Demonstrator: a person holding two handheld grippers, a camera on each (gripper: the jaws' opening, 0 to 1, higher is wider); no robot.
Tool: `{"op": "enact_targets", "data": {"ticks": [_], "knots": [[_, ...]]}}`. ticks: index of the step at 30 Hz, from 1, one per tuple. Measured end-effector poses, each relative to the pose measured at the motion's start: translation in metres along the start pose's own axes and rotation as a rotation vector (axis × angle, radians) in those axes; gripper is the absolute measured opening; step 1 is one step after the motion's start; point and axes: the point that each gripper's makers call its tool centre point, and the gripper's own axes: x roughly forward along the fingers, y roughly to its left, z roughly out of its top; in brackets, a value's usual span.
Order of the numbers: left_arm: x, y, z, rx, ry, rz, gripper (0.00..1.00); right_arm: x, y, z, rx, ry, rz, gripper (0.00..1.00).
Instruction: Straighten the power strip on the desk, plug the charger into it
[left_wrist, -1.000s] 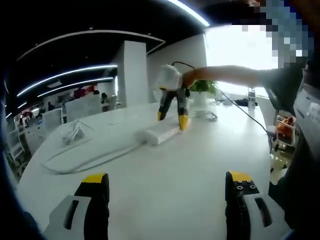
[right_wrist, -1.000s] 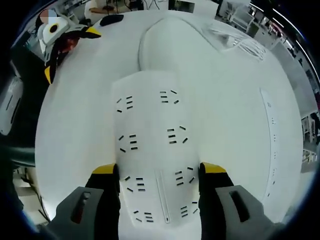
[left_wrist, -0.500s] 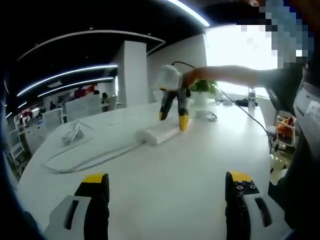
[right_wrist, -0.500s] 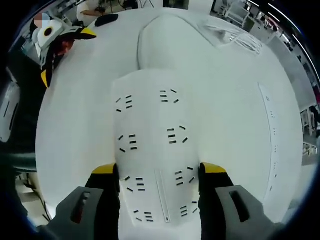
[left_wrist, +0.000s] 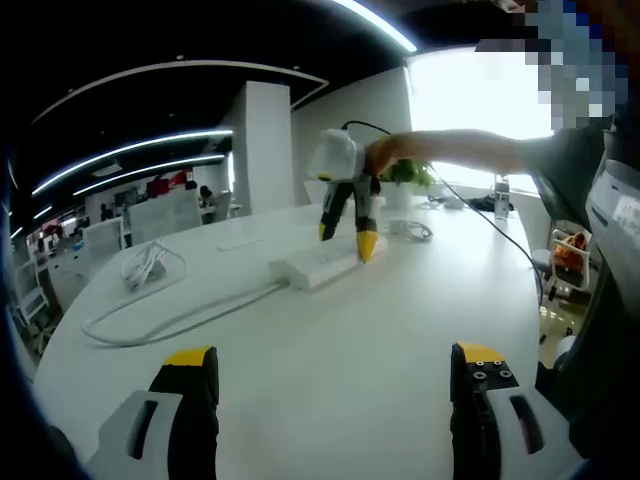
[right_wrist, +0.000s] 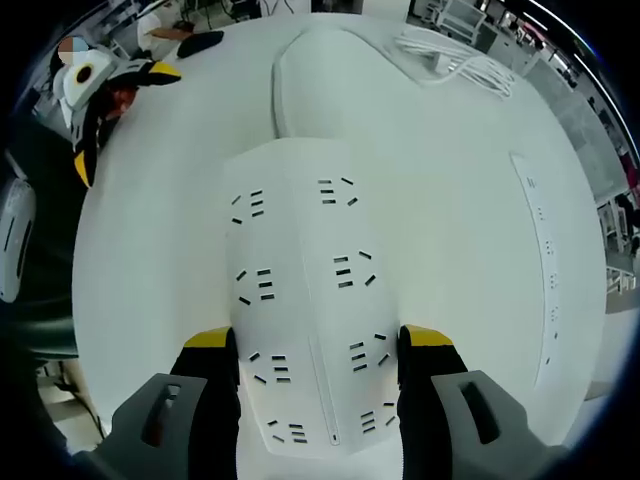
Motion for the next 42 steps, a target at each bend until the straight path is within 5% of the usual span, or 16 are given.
{"op": "enact_targets", "data": {"ticks": [42], "knots": [[-0.0083, -0.0046, -0.0020, 0.008, 0.002, 0.002, 1.00, -0.0007, 0.0016, -0.0064, 0.113, 0.023, -0.021, 0.63]]}}
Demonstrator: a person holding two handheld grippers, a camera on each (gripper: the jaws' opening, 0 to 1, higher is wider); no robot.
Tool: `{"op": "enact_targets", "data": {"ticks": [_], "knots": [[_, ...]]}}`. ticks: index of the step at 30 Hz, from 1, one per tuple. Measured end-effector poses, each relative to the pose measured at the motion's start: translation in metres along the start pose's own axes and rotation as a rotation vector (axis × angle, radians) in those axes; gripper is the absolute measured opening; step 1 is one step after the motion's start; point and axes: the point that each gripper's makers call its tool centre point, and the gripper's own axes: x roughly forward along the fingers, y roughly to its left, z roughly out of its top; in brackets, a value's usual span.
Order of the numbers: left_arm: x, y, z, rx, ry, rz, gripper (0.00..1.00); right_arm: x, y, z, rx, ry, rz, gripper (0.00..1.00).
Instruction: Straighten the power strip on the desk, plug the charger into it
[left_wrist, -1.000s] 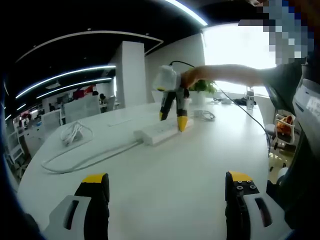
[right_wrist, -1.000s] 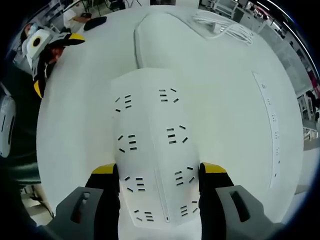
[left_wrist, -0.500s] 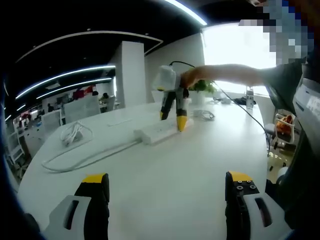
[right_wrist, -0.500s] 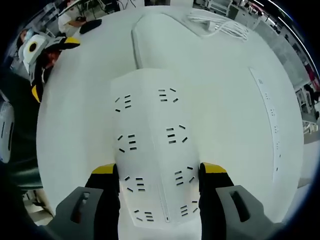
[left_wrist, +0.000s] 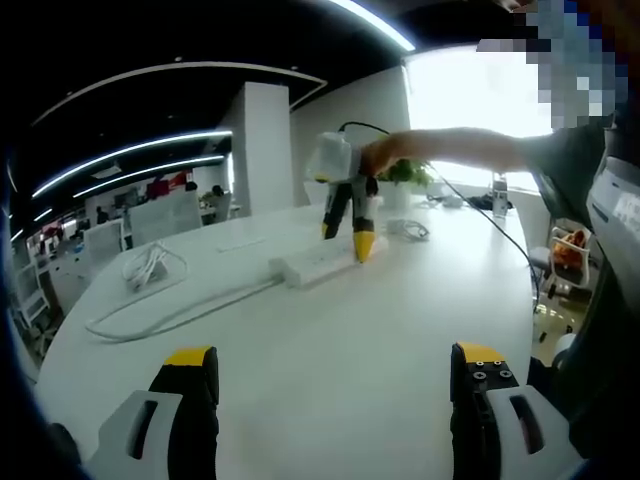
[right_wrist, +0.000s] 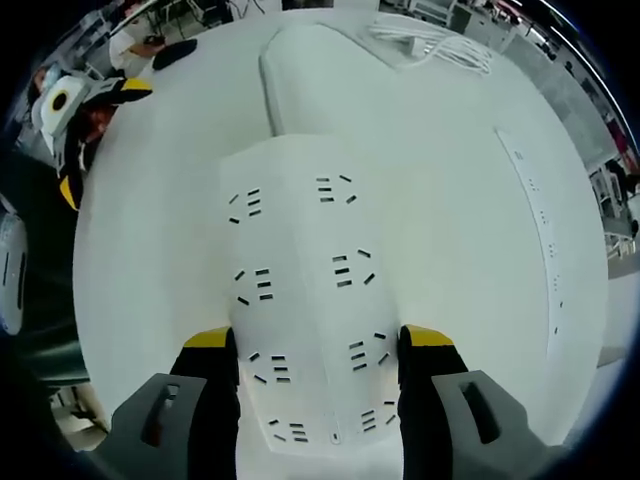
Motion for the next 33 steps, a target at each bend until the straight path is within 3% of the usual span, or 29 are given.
{"op": "enact_targets", "data": {"ticks": [33], "knots": [[-0.0066, 0.0052, -0.0044, -0.012, 0.002, 0.021, 1.00, 0.0004, 0.0018, -0.0005, -0.001, -0.045, 0.001, 0.65]]}}
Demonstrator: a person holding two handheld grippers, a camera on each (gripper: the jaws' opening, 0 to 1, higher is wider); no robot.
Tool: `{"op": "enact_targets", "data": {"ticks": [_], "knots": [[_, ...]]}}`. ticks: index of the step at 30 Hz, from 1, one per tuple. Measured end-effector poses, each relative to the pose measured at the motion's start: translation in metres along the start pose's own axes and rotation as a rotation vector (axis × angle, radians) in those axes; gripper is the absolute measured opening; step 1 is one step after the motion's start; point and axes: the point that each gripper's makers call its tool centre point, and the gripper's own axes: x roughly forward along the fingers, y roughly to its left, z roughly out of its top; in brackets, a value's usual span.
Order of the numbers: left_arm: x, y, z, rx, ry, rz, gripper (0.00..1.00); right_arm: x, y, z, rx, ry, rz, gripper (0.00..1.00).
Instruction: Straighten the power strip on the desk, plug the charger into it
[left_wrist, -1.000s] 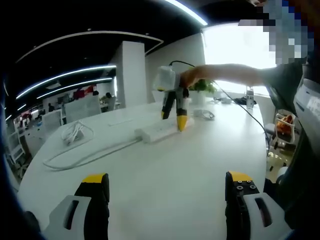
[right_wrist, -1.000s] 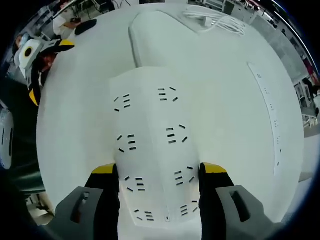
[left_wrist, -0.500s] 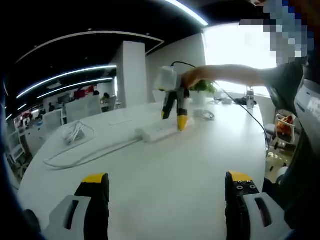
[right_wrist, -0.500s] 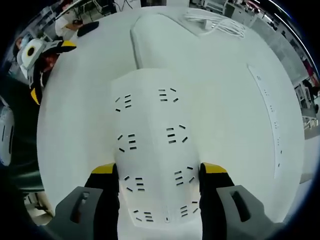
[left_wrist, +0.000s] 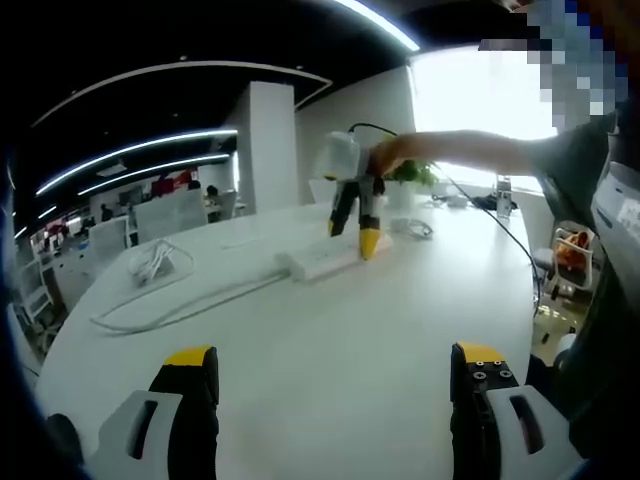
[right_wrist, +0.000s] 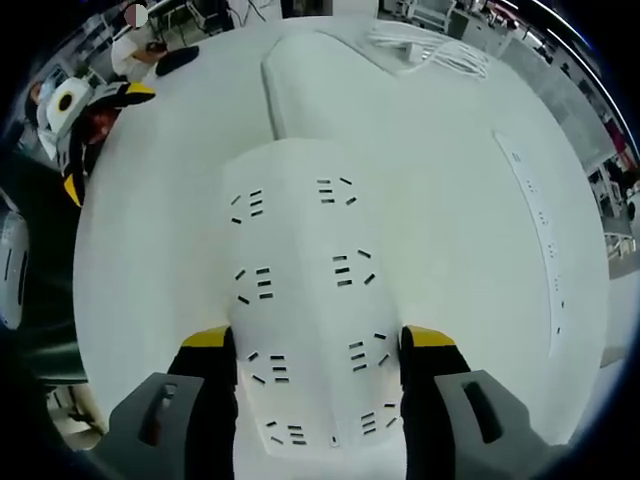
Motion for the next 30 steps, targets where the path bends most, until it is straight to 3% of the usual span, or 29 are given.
{"op": "enact_targets", "data": {"ticks": [30], "knots": [[0.0024, 0.0011, 0.0012, 0.001, 0.005, 0.004, 1.00, -0.0015, 0.0013, 0.0005, -0.030, -0.014, 0.002, 0.67]]}}
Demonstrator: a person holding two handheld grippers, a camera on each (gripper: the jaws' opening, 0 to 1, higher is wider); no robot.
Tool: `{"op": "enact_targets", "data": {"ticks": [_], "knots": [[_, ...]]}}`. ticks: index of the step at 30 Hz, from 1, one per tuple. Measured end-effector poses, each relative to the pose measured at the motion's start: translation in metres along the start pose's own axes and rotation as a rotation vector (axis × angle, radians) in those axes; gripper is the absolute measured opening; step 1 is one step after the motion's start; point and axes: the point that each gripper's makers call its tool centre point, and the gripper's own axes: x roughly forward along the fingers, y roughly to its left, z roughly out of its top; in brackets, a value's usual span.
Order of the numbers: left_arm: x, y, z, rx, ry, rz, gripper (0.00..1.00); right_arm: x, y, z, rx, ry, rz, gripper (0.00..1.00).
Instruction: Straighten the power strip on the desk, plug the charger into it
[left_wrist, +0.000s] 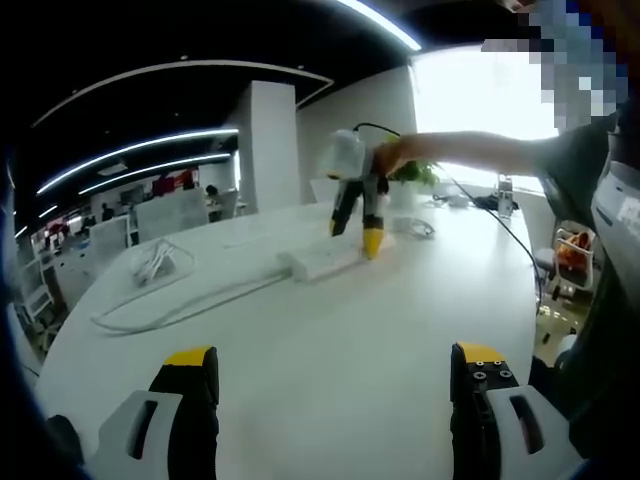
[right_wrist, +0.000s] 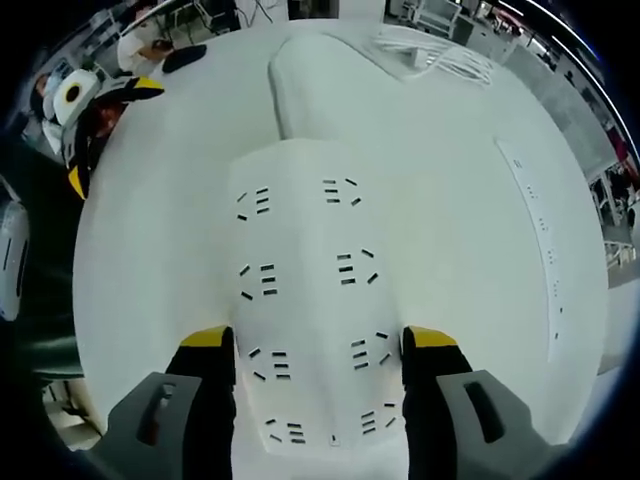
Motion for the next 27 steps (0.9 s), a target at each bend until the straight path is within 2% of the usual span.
{"op": "enact_targets", "data": {"ticks": [12, 27], "knots": [[0.001, -0.002, 0.003, 0.006, -0.004, -0.008, 1.00, -0.005, 0.001, -0.003, 0.001, -0.015, -0.009, 0.70], [-0.002, -0.007, 0.005, 0.015, -0.006, -0.010, 1.00, -0.019, -0.002, 0.001, 0.004, -0.072, -0.051, 0.77]]}}
